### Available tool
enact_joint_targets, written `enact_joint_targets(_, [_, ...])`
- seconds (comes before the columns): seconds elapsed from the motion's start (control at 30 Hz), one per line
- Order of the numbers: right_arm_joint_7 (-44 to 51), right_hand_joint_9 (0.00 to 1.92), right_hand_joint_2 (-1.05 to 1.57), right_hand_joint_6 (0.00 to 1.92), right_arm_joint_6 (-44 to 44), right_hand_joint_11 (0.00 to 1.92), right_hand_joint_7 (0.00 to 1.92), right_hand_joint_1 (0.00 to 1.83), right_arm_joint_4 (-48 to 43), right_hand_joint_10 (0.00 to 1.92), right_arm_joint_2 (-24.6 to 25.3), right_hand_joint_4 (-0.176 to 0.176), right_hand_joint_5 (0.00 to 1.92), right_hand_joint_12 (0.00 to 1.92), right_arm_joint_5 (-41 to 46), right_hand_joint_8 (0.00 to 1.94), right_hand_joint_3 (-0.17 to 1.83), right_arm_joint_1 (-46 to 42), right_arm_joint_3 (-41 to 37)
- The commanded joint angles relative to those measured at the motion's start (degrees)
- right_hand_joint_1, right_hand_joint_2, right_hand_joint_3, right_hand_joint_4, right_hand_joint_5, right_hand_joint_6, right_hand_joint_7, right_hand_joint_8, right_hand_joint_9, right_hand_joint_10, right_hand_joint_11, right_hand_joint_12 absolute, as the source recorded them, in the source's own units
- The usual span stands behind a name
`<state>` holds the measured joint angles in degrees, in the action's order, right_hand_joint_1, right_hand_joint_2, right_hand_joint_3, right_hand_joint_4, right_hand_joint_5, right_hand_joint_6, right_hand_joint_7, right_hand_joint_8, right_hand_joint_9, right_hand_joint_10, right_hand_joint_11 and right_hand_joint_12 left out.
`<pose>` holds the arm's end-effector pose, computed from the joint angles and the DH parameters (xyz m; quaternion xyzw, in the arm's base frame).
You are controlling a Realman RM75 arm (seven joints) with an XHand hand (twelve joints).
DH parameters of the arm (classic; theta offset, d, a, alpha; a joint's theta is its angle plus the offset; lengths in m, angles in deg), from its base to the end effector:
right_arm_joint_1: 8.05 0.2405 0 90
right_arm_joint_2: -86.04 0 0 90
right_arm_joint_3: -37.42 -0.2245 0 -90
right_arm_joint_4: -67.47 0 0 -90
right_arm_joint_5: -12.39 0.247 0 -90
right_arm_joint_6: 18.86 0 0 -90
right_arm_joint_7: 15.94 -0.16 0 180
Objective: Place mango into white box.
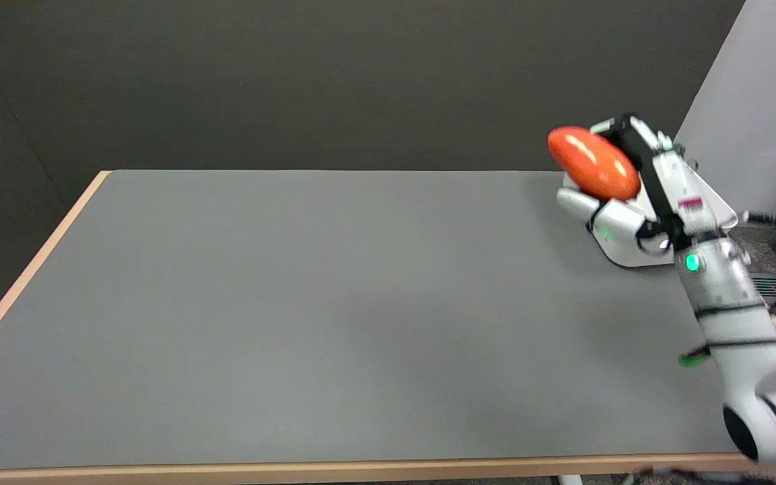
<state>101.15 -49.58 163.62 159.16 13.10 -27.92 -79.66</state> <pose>-0.1580 -0.2961 0.4337 0.6383 -0.0526 0.3687 0.6737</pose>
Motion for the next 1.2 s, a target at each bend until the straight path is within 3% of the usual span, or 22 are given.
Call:
enact_joint_targets(0.03, [0.12, 0.66, 1.29, 1.71, 23.93, 0.00, 0.64, 1.06, -16.67, 1.91, -13.24, -0.084, 0.41, 1.92, 1.43, 1.77, 0.24, 31.97, 8.17])
enact_joint_targets(0.37, [0.12, 0.64, 1.29, 1.71, 24.10, 0.00, 0.64, 1.06, -47.34, 1.91, -18.82, -0.084, 0.40, 1.92, 0.95, 1.77, 0.23, 50.72, 11.74])
enact_joint_targets(0.73, [0.20, 0.58, 1.31, 1.73, 22.47, 0.00, 0.62, 1.05, -64.57, 1.91, -25.39, -0.078, 0.39, 1.92, 1.43, 1.80, 0.22, 55.15, 7.89])
enact_joint_targets(0.87, [0.20, 0.55, 1.32, 1.75, 22.52, 0.00, 0.60, 1.04, -63.73, 1.92, -25.88, -0.075, 0.38, 1.92, 1.47, 1.82, 0.21, 51.61, 4.38])
enact_joint_targets(1.2, [0.20, 0.53, 1.33, 1.75, 26.23, 0.00, 0.59, 1.03, -45.97, 1.92, -22.82, -0.074, 0.37, 1.92, 9.19, 1.83, 0.20, 31.96, 6.70])
